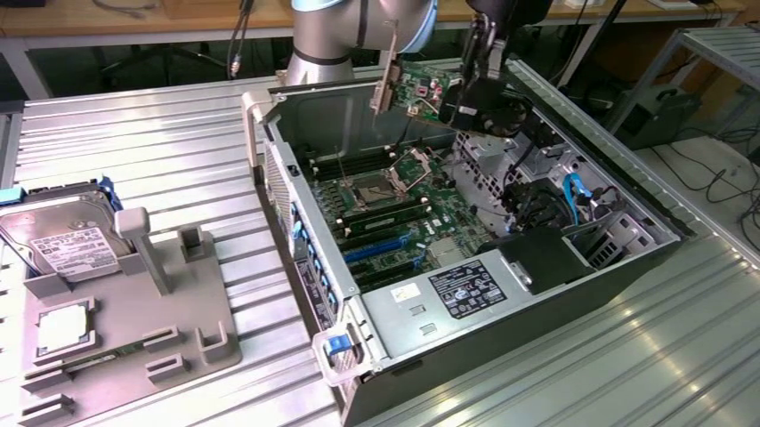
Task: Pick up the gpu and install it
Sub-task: 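Insert the gpu into the slot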
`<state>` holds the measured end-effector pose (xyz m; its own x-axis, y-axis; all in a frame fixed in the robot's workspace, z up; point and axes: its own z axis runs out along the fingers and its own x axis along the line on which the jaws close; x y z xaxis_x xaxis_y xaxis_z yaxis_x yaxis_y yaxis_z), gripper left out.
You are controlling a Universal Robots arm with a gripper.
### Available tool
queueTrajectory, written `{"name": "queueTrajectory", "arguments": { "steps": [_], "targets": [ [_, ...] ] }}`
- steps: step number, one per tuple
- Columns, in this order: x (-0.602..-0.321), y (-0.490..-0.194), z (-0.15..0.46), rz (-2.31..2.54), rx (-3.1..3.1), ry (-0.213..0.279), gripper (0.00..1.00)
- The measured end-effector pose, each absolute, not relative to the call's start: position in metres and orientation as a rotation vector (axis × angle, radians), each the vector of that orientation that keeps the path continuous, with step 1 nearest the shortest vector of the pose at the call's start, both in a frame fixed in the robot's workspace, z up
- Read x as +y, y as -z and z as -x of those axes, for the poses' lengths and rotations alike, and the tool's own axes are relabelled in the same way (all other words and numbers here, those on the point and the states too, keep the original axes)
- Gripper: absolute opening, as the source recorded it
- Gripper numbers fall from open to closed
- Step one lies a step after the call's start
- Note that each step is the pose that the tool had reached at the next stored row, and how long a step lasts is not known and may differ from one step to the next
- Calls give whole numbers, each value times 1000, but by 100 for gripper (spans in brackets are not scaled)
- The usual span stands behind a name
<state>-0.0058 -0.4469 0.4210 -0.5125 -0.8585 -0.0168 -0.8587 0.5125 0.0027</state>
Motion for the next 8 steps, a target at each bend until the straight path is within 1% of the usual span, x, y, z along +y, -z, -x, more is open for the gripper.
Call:
{"name": "queueTrajectory", "arguments": {
  "steps": [8],
  "targets": [
    [-447, -421, 6, 1751, 2593, -18, 28]
  ]
}}
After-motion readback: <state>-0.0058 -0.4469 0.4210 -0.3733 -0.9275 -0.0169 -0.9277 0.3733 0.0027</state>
